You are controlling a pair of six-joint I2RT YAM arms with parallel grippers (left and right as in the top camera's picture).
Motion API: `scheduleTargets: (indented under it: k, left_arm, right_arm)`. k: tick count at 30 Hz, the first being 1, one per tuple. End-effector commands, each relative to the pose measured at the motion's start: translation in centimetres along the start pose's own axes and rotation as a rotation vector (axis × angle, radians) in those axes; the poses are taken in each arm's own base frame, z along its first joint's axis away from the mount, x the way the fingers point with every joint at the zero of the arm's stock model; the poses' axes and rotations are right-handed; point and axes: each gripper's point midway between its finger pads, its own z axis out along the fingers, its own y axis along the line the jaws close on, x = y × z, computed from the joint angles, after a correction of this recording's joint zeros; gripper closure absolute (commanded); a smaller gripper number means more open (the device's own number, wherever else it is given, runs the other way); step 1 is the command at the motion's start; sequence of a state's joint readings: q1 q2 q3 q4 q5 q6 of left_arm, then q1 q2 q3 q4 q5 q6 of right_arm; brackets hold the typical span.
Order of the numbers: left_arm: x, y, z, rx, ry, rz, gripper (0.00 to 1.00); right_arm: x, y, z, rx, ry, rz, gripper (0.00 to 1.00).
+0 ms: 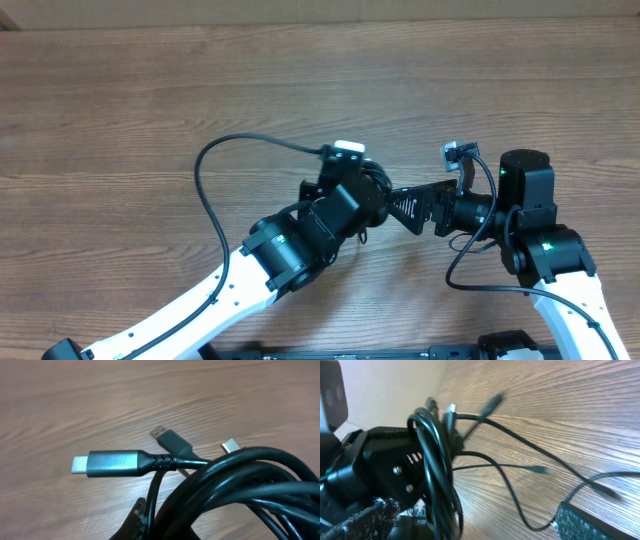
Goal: Untangle cables
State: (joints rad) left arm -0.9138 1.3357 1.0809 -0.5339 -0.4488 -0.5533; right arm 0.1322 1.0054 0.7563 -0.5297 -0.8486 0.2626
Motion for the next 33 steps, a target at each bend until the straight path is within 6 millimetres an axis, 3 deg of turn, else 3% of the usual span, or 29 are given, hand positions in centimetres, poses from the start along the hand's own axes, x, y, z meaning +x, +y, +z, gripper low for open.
scheduleTargets:
  k: [1, 9, 20, 30, 33]
  left_arm:
    - [-1.7, 2.0, -0.8, -0.092, -0.085, -0.180, 0.96]
    - [-1.7, 0.2, -0.9, 0.008, -0.062, -0.310, 0.96]
    - [-3.6, -0.7, -4.0, 0.134, -0.099, -0.356, 0.96]
    - [-5.8, -0.4, -7.2, 0.208, -0.177, -0.403, 0.96]
    - [-6.2, 0.8, -7.3, 0.152, -0.214, -0.408, 0.96]
  right_arm:
    - [-1.0, -0.1, -0.4, 0.039, -0.035, -0.023, 0.00]
    - [-1.2, -1.4, -0.5, 0.111, -0.051, -0.013, 0.00]
    - [-1.0, -6.3, -1.8, 0.393, -0.109, 0.169, 0.00]
    - [-0.9, -6.7, -1.9, 0.413, -0.110, 0.184, 0.00]
    - [-0.7, -6.5, -1.8, 0.401, -0.102, 0.187, 0.00]
